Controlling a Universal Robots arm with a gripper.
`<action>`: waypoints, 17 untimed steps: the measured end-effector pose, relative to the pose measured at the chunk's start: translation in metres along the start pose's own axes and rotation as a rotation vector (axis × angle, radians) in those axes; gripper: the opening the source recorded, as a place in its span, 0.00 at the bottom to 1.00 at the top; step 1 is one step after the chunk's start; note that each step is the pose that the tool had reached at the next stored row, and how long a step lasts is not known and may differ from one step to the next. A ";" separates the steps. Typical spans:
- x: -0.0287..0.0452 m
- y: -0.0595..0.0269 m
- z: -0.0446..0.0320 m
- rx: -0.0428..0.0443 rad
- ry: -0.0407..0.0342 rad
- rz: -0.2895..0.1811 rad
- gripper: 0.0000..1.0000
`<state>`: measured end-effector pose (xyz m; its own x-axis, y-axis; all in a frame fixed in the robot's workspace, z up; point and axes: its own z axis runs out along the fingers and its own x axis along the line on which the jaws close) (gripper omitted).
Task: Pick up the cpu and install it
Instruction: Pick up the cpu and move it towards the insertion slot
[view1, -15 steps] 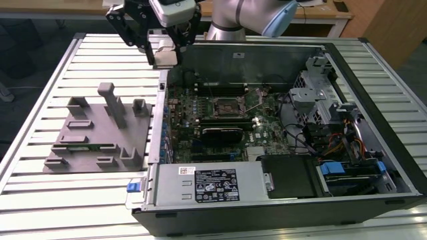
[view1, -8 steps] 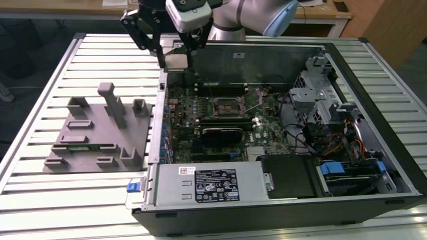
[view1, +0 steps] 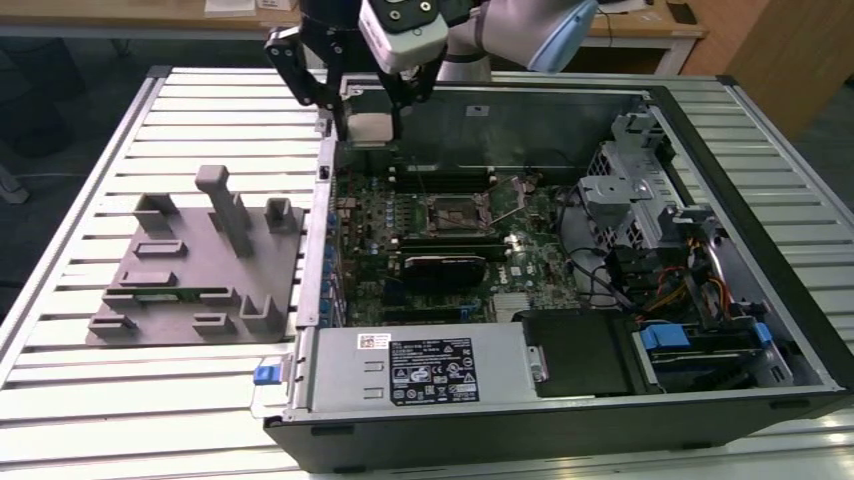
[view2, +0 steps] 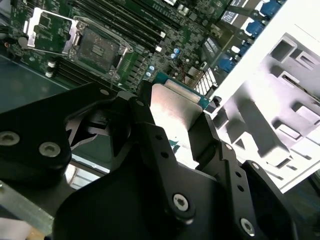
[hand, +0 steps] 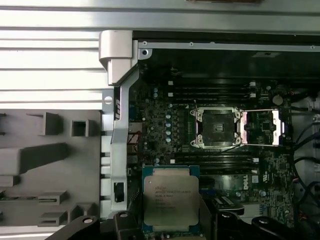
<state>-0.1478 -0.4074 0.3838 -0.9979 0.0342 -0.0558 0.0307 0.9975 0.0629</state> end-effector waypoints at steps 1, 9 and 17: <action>-0.0019 0.0000 0.0006 0.0000 0.0000 0.000 0.54; -0.0171 0.0003 0.0052 0.0001 0.0001 0.000 0.54; -0.0317 0.0005 0.0100 0.0001 0.0000 0.000 0.54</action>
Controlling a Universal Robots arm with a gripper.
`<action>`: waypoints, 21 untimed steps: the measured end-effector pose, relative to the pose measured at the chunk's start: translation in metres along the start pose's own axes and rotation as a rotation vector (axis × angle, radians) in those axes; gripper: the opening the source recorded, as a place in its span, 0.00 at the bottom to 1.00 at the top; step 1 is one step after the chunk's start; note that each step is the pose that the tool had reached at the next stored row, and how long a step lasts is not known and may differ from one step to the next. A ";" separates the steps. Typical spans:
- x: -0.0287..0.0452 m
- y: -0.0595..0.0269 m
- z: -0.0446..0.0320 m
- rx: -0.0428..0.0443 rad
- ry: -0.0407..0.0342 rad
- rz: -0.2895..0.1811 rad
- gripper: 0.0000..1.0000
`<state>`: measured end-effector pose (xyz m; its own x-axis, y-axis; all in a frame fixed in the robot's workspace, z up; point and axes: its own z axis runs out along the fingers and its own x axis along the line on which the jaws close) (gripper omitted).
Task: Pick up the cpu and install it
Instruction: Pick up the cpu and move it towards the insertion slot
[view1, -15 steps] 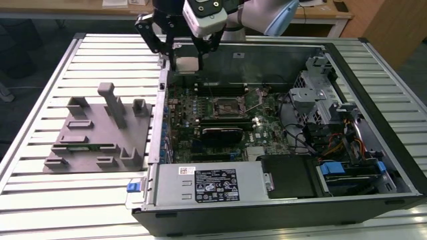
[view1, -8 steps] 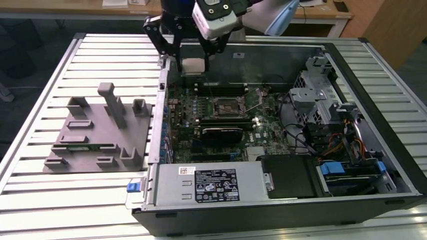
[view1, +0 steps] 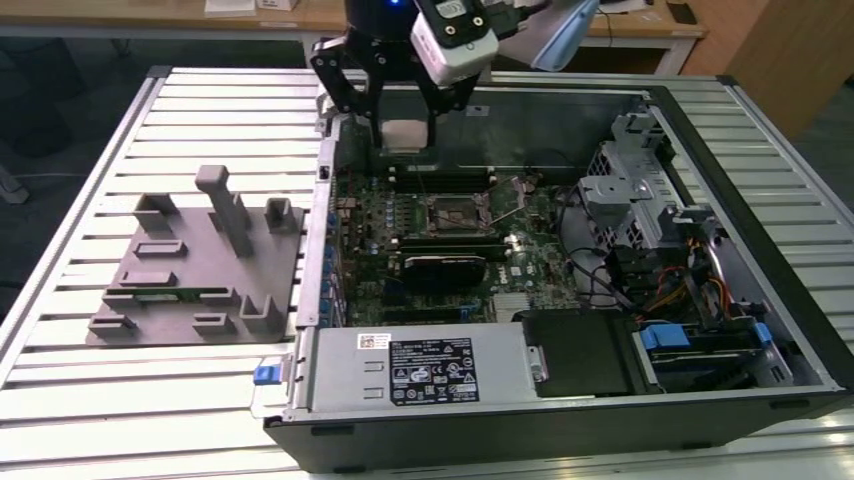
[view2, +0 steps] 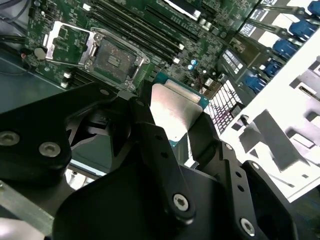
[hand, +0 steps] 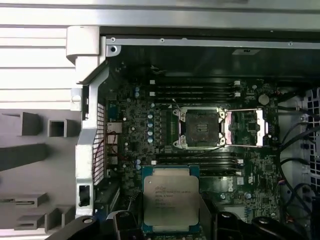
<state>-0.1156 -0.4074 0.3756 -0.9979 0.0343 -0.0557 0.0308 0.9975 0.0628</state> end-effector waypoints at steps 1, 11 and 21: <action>-0.0022 0.0000 0.0008 0.0000 0.0001 0.000 0.54; -0.0233 0.0002 0.0089 0.0000 0.0008 0.000 0.54; -0.0423 0.0004 0.0168 0.0000 0.0024 0.000 0.54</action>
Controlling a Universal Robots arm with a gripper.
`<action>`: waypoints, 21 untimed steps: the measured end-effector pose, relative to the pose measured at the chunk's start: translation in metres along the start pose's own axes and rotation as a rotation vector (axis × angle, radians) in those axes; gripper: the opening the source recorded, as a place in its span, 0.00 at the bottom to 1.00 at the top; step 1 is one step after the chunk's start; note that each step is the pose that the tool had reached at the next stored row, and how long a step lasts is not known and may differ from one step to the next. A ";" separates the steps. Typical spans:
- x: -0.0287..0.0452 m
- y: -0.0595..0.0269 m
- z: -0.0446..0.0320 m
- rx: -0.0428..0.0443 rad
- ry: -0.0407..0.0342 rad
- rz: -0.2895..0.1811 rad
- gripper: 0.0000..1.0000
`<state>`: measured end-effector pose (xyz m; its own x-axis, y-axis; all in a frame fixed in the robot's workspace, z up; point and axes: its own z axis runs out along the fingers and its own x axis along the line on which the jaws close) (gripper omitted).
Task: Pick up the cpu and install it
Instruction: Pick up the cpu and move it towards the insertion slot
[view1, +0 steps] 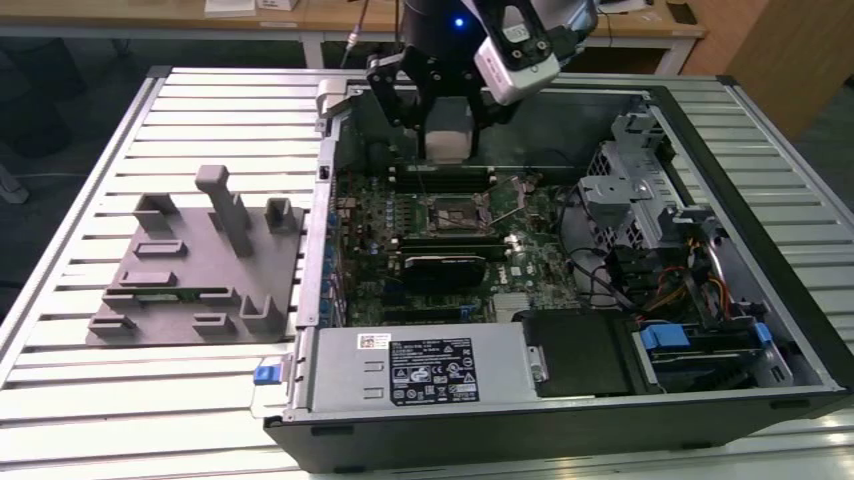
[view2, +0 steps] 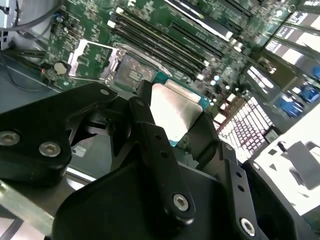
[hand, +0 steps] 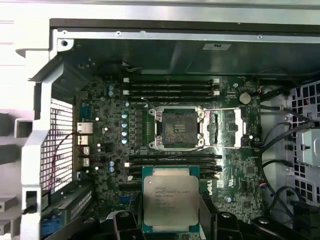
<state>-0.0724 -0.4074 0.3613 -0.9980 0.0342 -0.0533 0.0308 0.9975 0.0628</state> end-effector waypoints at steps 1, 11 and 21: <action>-0.0025 0.0000 0.0013 0.0000 0.0007 0.000 0.54; -0.0141 0.0004 0.0189 0.0004 0.0085 0.001 0.54; -0.0131 0.0042 0.0371 0.0004 0.0127 0.001 0.54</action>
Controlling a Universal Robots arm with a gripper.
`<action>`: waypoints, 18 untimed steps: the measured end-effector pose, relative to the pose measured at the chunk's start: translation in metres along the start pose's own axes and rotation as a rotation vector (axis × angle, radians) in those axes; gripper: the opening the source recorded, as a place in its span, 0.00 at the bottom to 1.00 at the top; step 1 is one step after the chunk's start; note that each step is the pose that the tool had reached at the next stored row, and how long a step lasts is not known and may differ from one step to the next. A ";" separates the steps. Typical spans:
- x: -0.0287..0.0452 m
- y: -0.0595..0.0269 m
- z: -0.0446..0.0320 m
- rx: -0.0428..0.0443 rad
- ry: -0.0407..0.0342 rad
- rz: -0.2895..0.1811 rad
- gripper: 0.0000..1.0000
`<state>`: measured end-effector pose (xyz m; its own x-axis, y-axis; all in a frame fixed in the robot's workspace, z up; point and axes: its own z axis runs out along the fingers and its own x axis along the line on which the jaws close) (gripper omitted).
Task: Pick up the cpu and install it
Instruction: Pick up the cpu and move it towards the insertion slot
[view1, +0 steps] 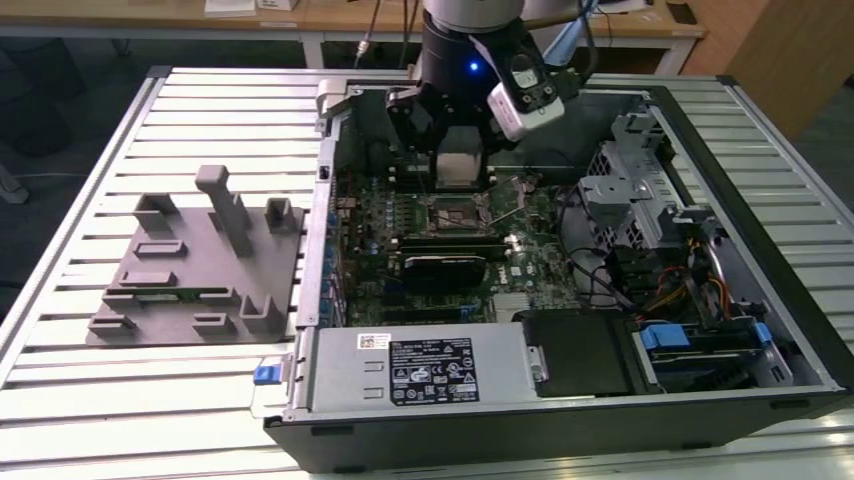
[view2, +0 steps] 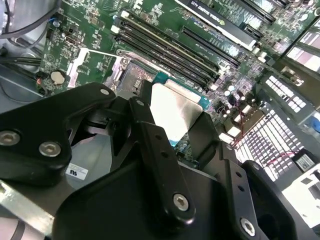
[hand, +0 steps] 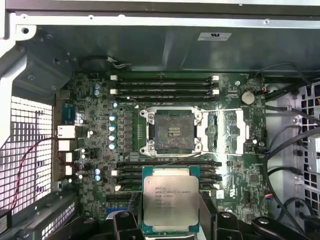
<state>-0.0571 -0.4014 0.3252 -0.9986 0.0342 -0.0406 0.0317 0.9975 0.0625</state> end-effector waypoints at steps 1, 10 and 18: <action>0.0001 0.0003 0.0017 0.0001 0.0001 0.000 0.54; 0.0008 0.0018 0.0171 0.0005 0.0005 0.000 0.54; 0.0013 0.0010 0.0307 0.0005 0.0003 0.000 0.54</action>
<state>-0.0571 -0.3985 0.2946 -0.9986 0.0342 -0.0402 0.0317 0.9976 0.0619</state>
